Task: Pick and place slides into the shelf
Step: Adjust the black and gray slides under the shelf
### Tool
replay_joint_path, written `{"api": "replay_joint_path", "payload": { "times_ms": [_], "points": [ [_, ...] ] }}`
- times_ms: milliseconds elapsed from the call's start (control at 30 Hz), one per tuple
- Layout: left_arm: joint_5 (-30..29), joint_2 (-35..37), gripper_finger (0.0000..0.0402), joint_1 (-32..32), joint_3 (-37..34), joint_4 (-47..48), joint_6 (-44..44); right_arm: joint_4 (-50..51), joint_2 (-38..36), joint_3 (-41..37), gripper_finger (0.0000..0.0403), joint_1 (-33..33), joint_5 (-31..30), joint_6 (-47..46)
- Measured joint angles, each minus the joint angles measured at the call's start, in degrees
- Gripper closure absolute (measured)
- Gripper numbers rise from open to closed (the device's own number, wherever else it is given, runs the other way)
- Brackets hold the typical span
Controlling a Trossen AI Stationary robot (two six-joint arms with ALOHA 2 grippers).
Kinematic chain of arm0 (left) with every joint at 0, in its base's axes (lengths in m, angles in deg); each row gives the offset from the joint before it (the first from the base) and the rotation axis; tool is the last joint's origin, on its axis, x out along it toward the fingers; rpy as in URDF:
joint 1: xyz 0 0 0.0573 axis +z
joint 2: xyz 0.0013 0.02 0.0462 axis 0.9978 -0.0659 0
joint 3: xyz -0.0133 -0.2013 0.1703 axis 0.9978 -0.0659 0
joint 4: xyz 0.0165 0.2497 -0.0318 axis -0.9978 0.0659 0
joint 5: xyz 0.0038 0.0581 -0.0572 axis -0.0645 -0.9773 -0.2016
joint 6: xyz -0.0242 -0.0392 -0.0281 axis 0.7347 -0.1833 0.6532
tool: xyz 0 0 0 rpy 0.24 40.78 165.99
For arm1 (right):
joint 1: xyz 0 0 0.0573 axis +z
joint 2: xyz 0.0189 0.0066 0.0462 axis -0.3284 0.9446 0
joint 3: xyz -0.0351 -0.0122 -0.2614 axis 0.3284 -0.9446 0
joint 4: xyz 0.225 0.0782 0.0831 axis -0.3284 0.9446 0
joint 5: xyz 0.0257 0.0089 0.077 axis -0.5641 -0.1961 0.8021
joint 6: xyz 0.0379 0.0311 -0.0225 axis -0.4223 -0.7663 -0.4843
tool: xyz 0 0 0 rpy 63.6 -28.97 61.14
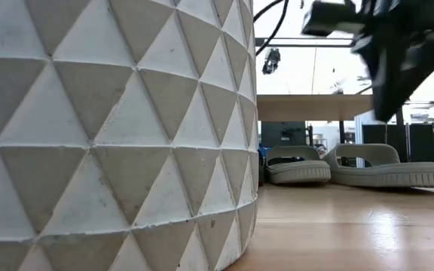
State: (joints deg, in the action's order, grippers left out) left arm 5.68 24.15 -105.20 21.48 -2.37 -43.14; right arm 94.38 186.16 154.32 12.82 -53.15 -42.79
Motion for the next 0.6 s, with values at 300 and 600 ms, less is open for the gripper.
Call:
{"api": "replay_joint_path", "payload": {
  "times_ms": [300,600],
  "points": [
    [0.0,-0.4,0.0252,0.0,0.0,0.0,0.0,1.3,-0.1,-2.1,0.0394,4.4,7.0,-1.0],
    [0.0,-0.4,0.0252,0.0,0.0,0.0,0.0,-1.9,-0.1,-8.4,0.0394,4.4,7.1,-0.2]
  ]
}}
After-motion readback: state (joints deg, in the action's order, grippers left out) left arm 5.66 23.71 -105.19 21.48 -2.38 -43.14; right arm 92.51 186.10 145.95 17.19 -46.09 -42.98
